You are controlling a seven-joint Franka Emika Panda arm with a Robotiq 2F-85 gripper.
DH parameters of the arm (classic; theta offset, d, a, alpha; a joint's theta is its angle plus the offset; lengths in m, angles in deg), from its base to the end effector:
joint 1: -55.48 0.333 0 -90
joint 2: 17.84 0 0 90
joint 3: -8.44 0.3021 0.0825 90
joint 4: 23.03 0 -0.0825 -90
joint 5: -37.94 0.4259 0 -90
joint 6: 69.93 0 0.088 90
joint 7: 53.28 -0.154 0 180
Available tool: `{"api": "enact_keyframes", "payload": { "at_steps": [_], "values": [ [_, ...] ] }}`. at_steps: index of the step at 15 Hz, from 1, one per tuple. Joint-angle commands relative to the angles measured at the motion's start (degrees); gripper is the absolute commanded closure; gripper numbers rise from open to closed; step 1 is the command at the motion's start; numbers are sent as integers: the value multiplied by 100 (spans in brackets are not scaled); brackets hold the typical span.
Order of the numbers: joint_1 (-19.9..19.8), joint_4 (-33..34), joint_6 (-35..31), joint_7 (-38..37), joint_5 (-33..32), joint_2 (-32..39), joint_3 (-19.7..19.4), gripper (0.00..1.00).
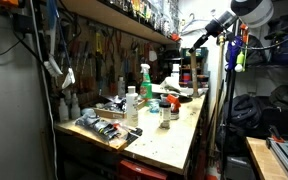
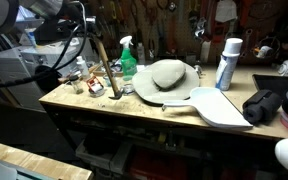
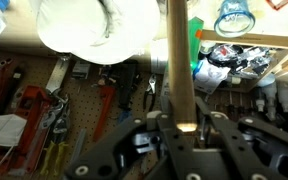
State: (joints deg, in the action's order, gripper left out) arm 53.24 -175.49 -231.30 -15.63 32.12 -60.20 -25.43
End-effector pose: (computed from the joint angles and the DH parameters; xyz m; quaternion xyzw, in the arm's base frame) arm 0.3939 -0.2709 0.4634 0.9088 0.0342 0.4051 0.0940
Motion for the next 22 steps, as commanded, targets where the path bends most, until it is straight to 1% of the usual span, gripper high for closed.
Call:
{"api": "enact_keyframes", "payload": {
  "at_steps": [1, 4, 6, 7, 9, 11, 14, 17, 18, 20, 21, 22],
  "values": [
    [-213, -298, -725, -260, -60, 78, 368, 94],
    [-416, -506, -1453, -380, -217, 289, 611, 94],
    [-598, -623, -1793, -416, -347, 449, 776, 94],
    [-637, -512, -1883, -401, -409, 622, 830, 94],
    [-870, -548, -1992, -405, -596, 745, 1034, 94],
    [-881, -546, -2169, -374, -717, 871, 1079, 94],
    [-1187, -544, -2340, -412, -953, 1120, 1382, 94],
    [-1504, -538, -2259, -385, -1185, 1253, 1670, 94],
    [-1507, -539, -2184, -379, -1219, 1237, 1686, 94],
    [-1382, -545, -1901, -344, -1235, 1131, 1613, 94],
    [-1102, -545, -1577, -256, -1210, 971, 1397, 94],
    [-939, -537, -1292, -185, -1178, 859, 1273, 94]
  ]
}}
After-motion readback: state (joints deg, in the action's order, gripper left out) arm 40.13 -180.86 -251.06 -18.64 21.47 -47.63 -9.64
